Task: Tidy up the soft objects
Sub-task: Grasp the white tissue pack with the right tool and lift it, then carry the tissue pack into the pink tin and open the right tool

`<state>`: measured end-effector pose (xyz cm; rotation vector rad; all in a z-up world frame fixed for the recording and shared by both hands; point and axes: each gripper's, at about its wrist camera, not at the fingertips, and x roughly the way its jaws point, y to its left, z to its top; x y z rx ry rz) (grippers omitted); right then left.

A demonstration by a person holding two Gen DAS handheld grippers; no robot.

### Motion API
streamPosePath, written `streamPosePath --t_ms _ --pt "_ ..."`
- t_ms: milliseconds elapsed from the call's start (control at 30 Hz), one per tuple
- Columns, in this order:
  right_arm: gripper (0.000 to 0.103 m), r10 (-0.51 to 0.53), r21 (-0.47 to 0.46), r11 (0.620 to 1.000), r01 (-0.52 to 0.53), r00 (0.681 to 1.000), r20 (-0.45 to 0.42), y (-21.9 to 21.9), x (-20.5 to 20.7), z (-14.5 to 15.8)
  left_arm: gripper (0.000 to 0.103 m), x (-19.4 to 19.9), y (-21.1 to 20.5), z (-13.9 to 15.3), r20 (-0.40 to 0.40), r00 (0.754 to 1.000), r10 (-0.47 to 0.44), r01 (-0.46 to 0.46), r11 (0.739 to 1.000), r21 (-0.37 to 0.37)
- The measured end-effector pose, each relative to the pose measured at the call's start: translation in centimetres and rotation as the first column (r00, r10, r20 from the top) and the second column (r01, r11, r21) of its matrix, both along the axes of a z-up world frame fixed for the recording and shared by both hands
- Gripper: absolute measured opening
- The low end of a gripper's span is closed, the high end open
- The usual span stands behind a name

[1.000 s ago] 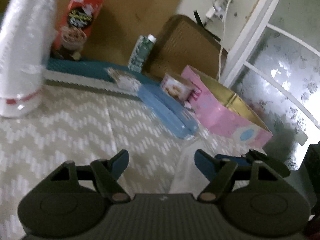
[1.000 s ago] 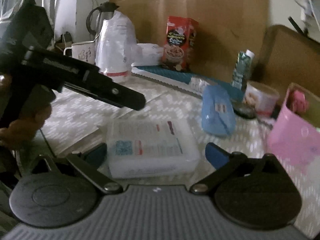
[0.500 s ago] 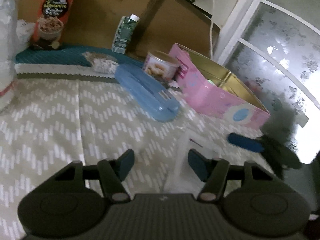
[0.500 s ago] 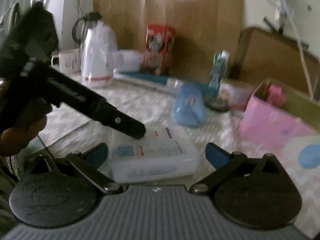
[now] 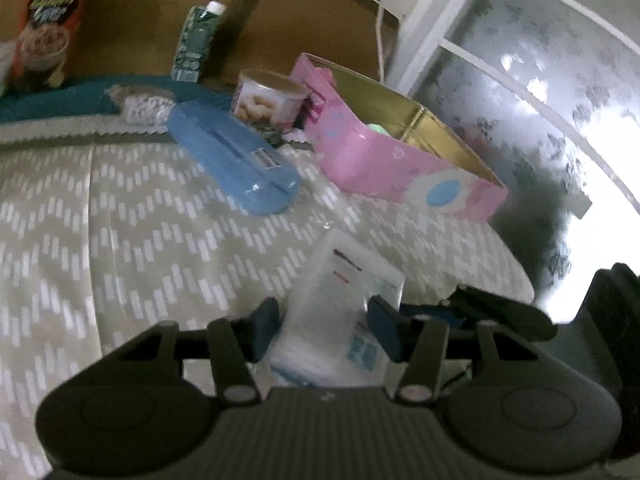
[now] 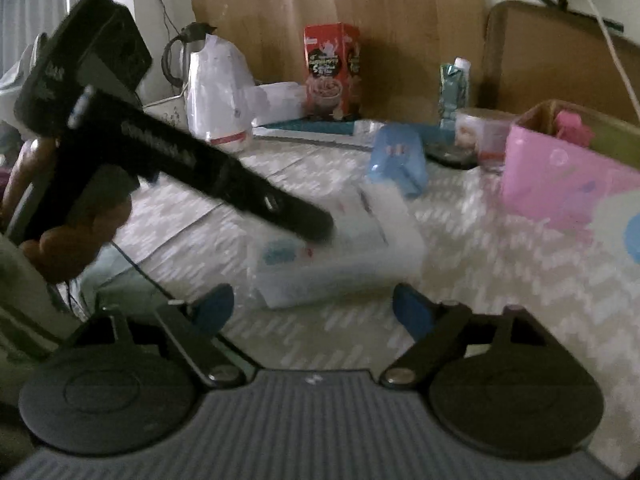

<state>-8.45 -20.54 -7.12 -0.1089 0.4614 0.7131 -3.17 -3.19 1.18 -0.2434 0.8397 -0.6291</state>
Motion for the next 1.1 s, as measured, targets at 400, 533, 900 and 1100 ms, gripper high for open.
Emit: streamPosePath --t_ms 400,533,900,1100 --pt "0.07 -0.219 0.101 0.974 0.203 0.958 0.187 -2.1 1.4 2.7 0.045 3.3 -4.9 6.4 0.163 0.982 -0.095 0.101 0.995 -0.025" --pt "0.07 -0.319 0.141 0.946 0.292 0.911 0.261 -4.4 3.0 4.7 0.045 6.1 -9.3 8.4 0.241 0.962 -0.126 0.129 0.992 0.006" --pt "0.077 -0.664 0.106 0.739 0.665 0.691 0.285 -9.0 12.1 4.7 0.07 11.2 -14.7 6.8 0.301 0.954 -0.01 -0.014 0.997 0.079" --pt "0.078 -0.73 0.224 0.683 0.695 0.656 0.193 -11.1 10.5 3.8 0.071 7.7 -9.8 5.4 0.335 0.942 0.031 -0.064 0.994 0.09"
